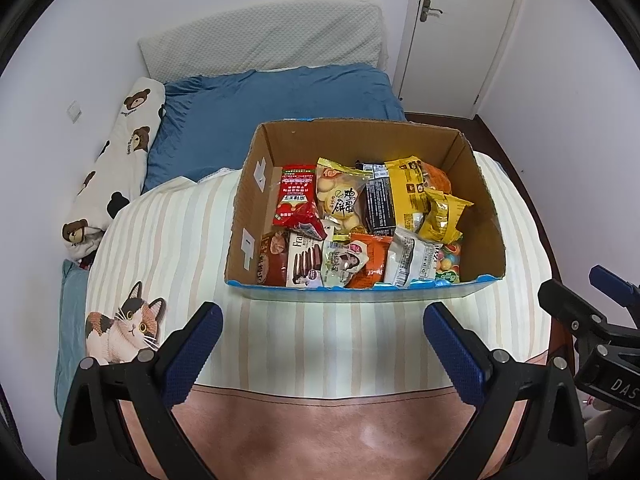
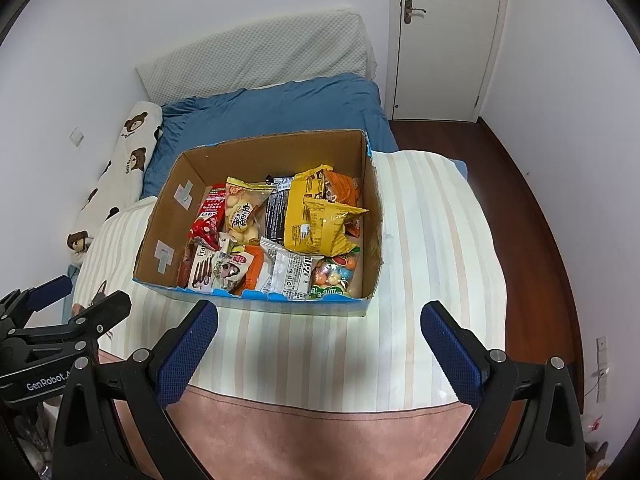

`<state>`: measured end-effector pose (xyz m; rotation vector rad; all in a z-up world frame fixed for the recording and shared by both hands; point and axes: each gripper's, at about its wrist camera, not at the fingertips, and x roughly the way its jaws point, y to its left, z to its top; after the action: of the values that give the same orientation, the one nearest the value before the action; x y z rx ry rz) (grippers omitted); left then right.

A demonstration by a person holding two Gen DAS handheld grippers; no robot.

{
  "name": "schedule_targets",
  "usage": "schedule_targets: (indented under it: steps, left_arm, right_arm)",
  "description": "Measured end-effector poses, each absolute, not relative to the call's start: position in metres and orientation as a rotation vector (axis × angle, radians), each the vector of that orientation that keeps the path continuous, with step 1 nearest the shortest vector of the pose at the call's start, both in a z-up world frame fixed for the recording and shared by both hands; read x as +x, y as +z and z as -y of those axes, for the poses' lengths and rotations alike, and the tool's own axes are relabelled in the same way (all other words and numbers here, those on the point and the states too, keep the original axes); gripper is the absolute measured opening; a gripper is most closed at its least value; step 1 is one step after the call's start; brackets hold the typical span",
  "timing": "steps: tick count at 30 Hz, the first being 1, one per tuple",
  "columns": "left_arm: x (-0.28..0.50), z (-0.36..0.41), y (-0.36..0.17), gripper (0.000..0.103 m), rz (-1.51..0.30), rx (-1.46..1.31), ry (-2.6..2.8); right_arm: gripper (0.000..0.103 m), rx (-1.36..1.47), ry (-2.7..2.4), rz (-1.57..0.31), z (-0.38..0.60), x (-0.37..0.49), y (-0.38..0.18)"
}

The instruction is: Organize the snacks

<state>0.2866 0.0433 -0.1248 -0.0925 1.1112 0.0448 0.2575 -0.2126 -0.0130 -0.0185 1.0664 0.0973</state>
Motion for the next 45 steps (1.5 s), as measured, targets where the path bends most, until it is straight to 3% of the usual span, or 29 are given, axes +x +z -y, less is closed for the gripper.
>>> schedule_targets:
  steps: [45]
  left_arm:
    - [0.2822, -0.0495, -0.1163, 0.103, -1.094, -0.093, 0.047]
  right_arm:
    - [0.103, -0.012, 0.089, -1.067, 0.2160, 0.2496, -0.0077]
